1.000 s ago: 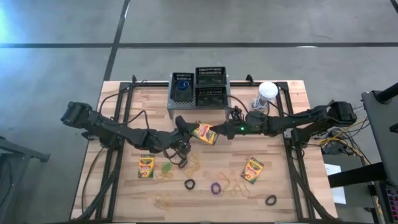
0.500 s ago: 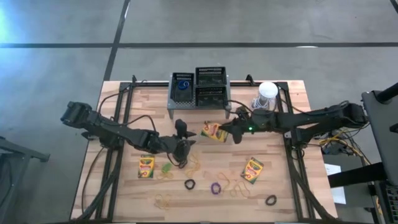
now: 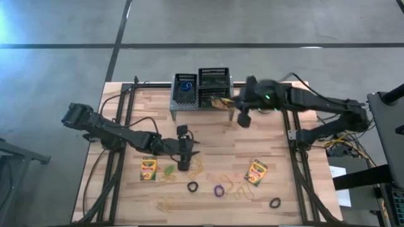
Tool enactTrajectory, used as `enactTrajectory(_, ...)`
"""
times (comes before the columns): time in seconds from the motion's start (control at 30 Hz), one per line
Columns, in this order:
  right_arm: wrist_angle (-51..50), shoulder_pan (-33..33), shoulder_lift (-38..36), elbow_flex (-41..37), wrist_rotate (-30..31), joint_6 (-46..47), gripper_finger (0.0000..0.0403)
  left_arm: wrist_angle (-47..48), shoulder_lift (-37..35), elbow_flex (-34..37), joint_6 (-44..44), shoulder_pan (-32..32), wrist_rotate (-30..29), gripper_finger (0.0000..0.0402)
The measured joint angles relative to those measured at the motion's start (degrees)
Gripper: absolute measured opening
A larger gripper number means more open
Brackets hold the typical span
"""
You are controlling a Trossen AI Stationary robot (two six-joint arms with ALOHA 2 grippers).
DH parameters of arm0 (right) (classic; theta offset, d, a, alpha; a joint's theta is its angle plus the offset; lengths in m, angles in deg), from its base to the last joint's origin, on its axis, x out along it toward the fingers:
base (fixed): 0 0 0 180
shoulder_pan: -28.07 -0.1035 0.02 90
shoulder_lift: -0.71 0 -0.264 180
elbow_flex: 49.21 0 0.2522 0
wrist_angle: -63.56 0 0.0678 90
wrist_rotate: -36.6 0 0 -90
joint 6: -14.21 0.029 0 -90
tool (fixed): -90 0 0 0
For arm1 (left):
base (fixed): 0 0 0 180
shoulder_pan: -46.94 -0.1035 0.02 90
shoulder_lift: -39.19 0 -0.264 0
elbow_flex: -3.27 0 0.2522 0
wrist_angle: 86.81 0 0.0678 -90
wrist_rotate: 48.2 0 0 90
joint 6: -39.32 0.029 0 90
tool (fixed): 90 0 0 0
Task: Pick & Place Office Desk Supplies
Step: Put the crayon boxes into the bottom black bin on the shelf
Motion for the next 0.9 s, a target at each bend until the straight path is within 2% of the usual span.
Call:
enactTrajectory(0.17,-4.1,7.2,9.8,8.5,-3.9,-10.0,0.0034,-0.6,0.0,0.0,-3.3,0.0,-0.1,0.0177)
enactTrajectory(0.43,-11.8,13.3,22.7,18.1,-11.8,-8.5,0.0034,-0.9,0.0,0.0,-3.5,0.0,-0.2,0.0177)
enactTrajectory(0.73,-13.0,15.3,26.9,20.9,-15.3,0.0,0.0034,-0.9,0.0,0.1,-3.5,0.0,-0.7,0.0177)
enactTrajectory(0.9,-10.5,17.4,27.1,19.5,-21.7,3.3,0.0034,-0.9,0.0,0.1,-3.5,0.0,-0.9,0.0177)
